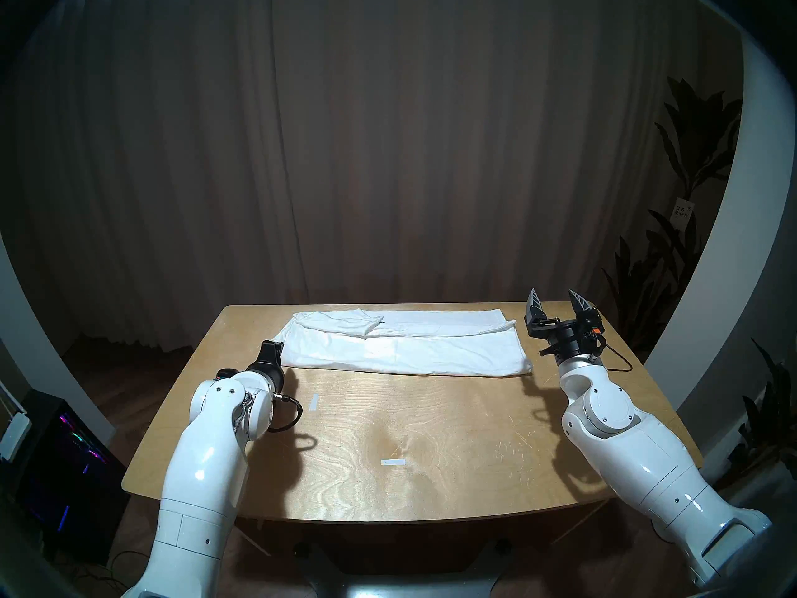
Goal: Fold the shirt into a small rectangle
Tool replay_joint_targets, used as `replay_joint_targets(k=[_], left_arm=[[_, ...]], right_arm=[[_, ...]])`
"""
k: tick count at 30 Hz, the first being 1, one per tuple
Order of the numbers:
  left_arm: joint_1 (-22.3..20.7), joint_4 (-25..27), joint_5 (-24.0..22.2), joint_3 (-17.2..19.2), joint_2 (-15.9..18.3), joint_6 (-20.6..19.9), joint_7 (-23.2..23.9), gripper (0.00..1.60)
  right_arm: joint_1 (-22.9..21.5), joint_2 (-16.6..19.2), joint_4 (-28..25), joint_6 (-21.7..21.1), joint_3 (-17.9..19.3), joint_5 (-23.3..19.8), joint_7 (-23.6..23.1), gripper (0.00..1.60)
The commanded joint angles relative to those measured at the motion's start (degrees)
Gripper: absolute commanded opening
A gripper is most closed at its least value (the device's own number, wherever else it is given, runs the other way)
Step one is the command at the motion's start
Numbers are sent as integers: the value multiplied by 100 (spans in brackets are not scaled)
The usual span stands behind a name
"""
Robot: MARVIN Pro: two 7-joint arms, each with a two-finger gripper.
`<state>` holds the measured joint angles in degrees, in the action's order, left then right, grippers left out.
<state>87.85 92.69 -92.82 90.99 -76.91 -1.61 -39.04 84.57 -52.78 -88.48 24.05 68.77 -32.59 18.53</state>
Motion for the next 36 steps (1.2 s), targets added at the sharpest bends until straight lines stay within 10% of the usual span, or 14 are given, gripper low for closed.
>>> replay_joint_targets(k=[1, 36], left_arm=[[-637, -328, -41, -81, 85, -212, 170, 160], [-2067, -2957, 357, -679, 420, -1041, 929, 149]], right_arm=[[35, 50, -270, 28, 94, 41, 119, 160], [466, 261, -905, -56, 271, 236, 815, 160]])
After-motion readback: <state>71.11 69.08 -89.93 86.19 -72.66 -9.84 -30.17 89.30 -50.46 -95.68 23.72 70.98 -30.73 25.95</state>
